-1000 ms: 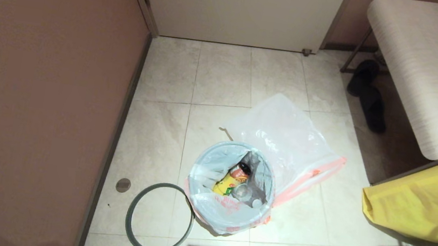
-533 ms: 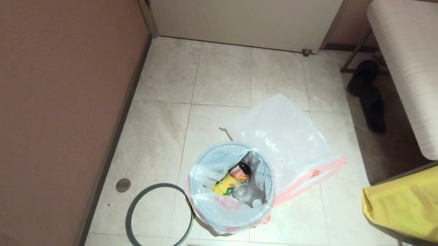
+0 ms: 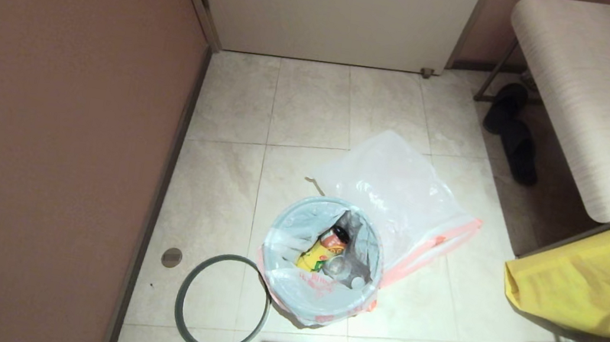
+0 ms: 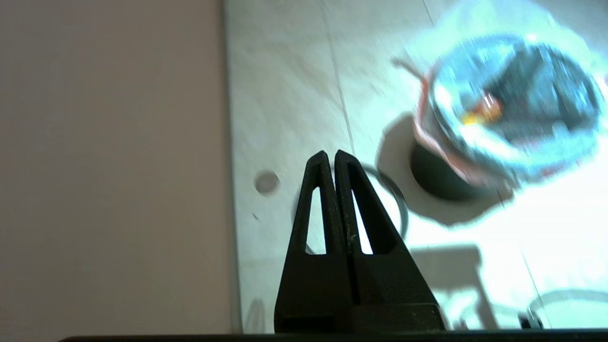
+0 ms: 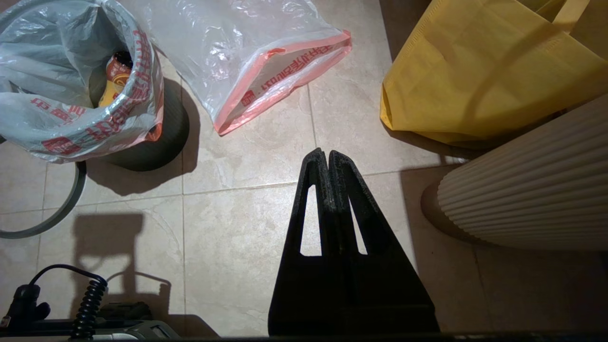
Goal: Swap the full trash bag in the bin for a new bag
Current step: Place the trash bag on the floor
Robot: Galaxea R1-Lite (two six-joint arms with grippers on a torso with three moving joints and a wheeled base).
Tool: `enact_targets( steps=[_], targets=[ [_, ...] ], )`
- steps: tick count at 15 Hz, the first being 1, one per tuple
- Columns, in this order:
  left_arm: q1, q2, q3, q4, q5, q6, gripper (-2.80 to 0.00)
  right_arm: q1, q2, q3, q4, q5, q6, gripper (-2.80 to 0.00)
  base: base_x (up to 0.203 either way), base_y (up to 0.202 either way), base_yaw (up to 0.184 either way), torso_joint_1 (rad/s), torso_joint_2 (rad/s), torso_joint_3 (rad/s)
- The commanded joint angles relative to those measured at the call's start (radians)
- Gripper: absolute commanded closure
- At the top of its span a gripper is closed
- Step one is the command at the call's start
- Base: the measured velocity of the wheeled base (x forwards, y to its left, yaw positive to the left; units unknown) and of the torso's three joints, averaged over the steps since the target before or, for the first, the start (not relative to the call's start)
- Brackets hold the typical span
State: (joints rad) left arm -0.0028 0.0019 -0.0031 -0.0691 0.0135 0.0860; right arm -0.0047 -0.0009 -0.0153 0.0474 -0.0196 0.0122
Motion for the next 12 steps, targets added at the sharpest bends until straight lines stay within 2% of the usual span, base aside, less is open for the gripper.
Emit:
enact_targets(
  steps=[1,3,5,12],
  targets=[
    [0.0,-0.002,0.003,0.042,-0.025,0.006,0.0,0.0,0.001,0.0,0.0,0.0,0.0,0.0,0.0,0.0,0.0,0.0,0.0,0.0],
    [0.0,-0.002,0.002,0.094,-0.033,0.012,0.0,0.0,0.001,0.0,0.0,0.0,0.0,0.0,0.0,0.0,0.0,0.0,0.0,0.0],
    [0.0,-0.002,0.002,0.087,-0.03,-0.011,0.0,0.0,0.001,0.0,0.0,0.0,0.0,0.0,0.0,0.0,0.0,0.0,0.0,0.0],
    [0.0,-0.002,0.003,0.084,-0.029,-0.012,0.0,0.0,0.001,0.0,0.0,0.0,0.0,0.0,0.0,0.0,0.0,0.0,0.0,0.0]
  ],
)
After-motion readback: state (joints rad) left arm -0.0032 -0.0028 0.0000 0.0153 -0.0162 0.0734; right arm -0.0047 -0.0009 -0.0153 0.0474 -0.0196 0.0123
